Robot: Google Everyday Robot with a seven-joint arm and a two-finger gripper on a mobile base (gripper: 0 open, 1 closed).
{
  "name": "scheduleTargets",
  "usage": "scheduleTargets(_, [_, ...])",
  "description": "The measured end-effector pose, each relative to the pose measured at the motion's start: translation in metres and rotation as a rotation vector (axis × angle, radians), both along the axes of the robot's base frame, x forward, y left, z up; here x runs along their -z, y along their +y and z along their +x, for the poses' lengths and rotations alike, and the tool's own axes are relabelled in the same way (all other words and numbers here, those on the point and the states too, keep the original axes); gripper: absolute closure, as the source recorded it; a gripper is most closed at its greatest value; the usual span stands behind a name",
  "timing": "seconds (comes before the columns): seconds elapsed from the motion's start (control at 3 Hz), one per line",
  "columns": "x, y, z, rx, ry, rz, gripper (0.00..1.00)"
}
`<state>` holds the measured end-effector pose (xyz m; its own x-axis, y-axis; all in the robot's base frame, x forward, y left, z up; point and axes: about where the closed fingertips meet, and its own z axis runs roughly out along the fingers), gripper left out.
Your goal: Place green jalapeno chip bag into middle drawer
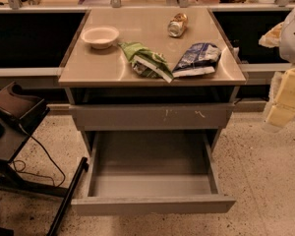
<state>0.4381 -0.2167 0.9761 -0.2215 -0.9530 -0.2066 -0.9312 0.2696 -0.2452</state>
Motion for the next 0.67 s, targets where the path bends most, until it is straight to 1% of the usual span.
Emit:
scheduleTargets(0.33, [0.000, 0.000, 0.000, 0.000, 0.000, 0.000, 0.00])
scheduleTargets(0.67, [0.003, 0.012, 0.024, -0.053, -0.001, 0.010, 0.00])
